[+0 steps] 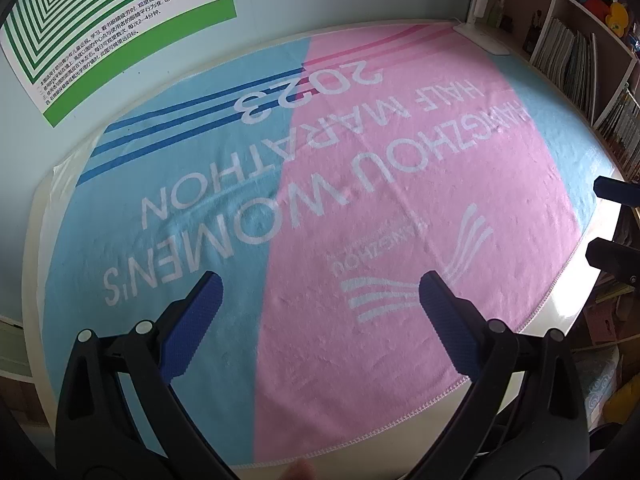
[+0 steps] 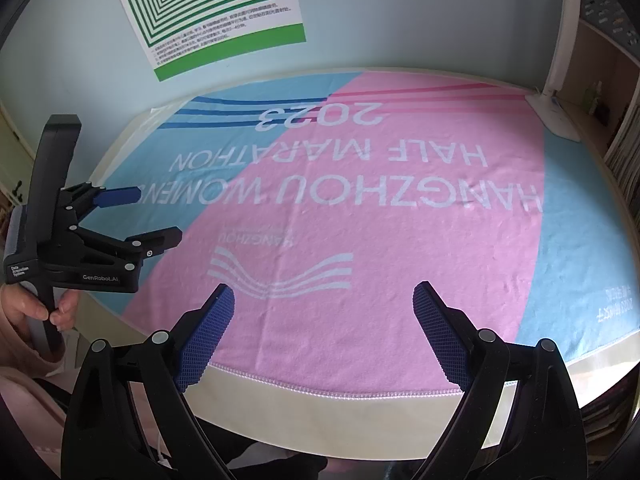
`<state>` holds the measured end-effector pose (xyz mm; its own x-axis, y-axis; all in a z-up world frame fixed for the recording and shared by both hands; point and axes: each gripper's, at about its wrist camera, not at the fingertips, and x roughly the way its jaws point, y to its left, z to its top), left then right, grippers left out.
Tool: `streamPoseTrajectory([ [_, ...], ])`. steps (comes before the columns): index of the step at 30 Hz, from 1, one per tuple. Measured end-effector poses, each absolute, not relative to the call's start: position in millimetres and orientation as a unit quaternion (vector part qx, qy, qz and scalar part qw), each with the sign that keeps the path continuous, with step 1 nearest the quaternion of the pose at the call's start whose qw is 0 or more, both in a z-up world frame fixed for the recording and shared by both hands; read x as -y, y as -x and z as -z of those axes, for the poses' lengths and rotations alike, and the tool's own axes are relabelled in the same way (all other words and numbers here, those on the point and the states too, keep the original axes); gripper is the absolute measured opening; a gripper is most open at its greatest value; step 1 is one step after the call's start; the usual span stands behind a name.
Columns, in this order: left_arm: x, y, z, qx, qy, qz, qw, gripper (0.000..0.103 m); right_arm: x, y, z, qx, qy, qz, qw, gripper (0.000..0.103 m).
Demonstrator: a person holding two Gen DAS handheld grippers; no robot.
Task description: Collect trash
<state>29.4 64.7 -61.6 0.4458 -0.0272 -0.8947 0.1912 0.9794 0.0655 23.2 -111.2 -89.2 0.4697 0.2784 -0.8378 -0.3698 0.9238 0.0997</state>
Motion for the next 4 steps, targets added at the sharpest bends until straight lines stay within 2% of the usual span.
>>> streamPoseTrajectory([
  [4, -64.1, -28.7, 62.1, -0.524, -0.08, 0.066, 0.845, 0.096, 110.2, -22.8, 89.1, -0.479, 0.049, -0.189, 0.856, 0.09],
])
